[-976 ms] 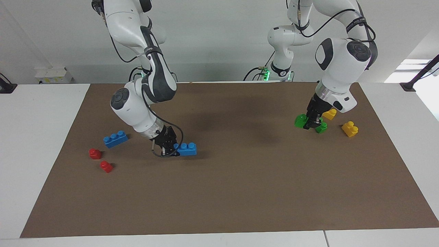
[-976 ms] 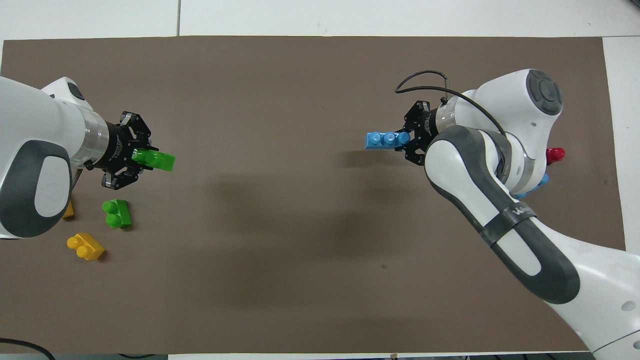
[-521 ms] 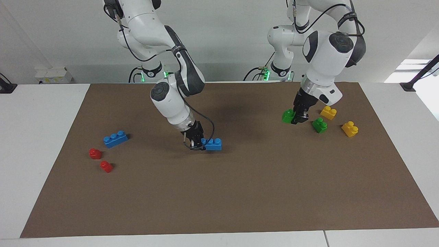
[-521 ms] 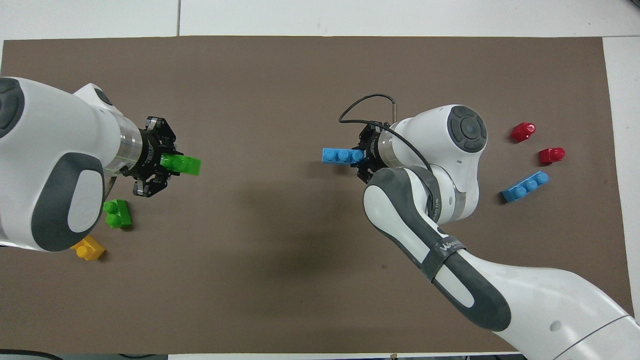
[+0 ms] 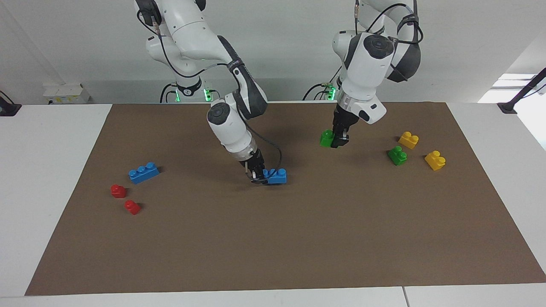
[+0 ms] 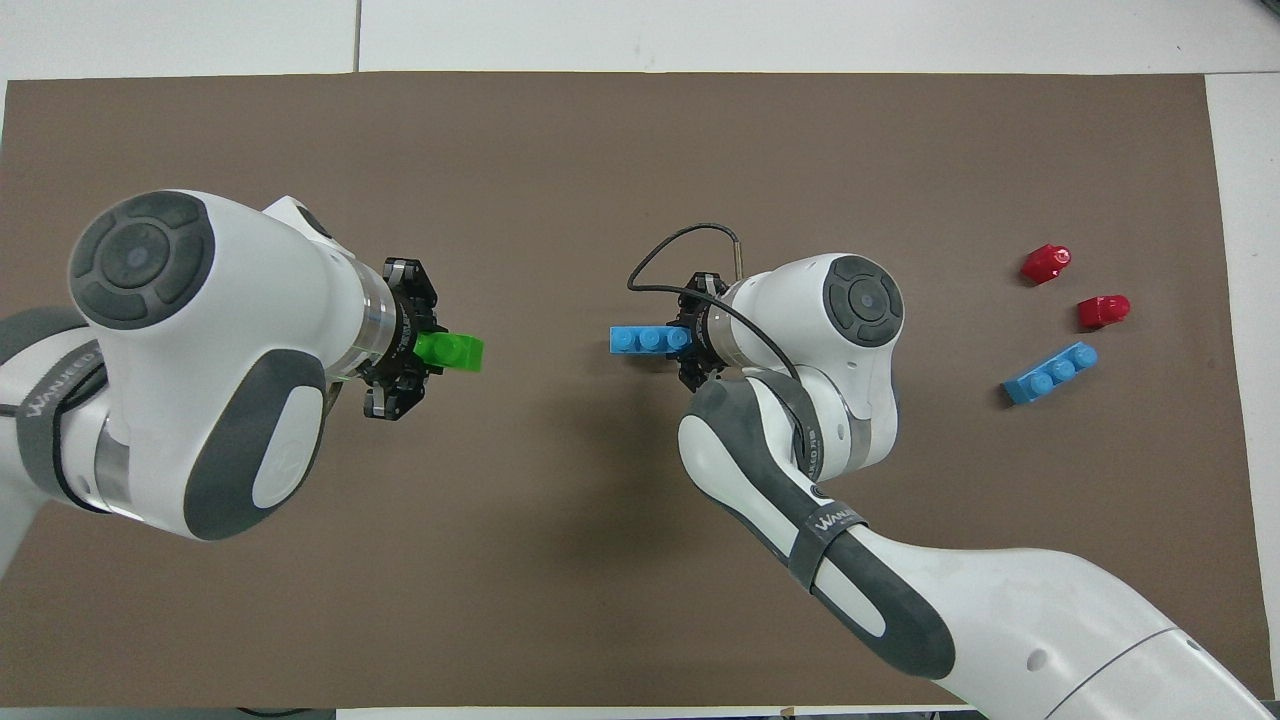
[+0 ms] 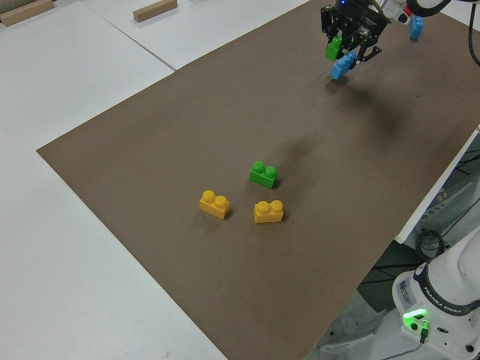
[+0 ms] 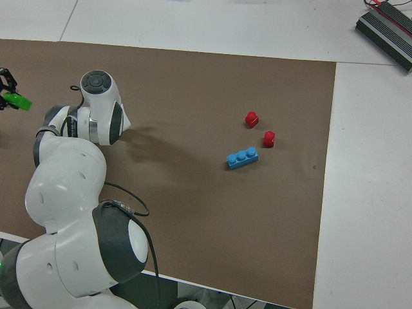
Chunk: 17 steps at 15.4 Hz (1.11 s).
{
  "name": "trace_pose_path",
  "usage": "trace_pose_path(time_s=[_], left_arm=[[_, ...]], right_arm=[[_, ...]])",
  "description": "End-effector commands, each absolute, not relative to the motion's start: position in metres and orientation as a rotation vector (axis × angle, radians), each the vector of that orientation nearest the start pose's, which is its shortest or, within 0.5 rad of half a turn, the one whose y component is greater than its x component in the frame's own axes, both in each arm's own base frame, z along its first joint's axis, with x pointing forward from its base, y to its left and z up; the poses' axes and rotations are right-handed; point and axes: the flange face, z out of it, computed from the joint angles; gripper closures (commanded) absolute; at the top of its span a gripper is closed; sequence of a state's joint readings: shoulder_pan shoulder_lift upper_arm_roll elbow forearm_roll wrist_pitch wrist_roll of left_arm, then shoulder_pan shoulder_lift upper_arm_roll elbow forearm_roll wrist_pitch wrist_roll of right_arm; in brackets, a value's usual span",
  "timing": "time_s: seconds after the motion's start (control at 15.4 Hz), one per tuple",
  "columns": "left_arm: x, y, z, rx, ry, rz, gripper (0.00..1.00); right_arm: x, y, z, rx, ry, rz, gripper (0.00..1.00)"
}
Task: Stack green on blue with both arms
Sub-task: 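Bring the green brick above the blue brick held by the right gripper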
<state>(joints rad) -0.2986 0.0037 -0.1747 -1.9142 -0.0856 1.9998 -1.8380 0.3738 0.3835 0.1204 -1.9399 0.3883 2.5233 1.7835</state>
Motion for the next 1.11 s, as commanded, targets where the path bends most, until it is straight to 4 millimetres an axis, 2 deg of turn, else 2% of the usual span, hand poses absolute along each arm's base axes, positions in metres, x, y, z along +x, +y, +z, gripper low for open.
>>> trace_pose_path(time_s=[0.0, 0.26, 0.46, 0.59, 0.72, 1.04], left_arm=[[0.489, -0.294, 0.484, -2.476, -2.149, 0.058, 1.00], [0.482, -0.334, 0.452, -2.466, -2.147, 0.025, 1.00], [0.481, -0.356, 0.434, -2.459, -2.166, 0.007, 1.00], [0.483, -0.366, 0.425, -2.452, -2.196, 0.000, 1.00], [0.480, -0.388, 0.418, -2.455, -2.205, -0.028, 1.00], [0.501, -0.441, 0.385, -2.413, -2.197, -0.028, 1.00]], right_arm=[[0.556, 0.287, 0.292, -1.975, 2.028, 0.229, 1.00], [0.552, 0.286, 0.285, -1.991, 2.023, 0.228, 1.00], [0.552, 0.283, 0.282, -1.981, 2.020, 0.208, 1.00], [0.551, 0.281, 0.279, -1.984, 2.018, 0.204, 1.00], [0.551, 0.280, 0.279, -1.990, 2.014, 0.203, 1.00], [0.551, 0.278, 0.278, -1.989, 2.016, 0.203, 1.00]])
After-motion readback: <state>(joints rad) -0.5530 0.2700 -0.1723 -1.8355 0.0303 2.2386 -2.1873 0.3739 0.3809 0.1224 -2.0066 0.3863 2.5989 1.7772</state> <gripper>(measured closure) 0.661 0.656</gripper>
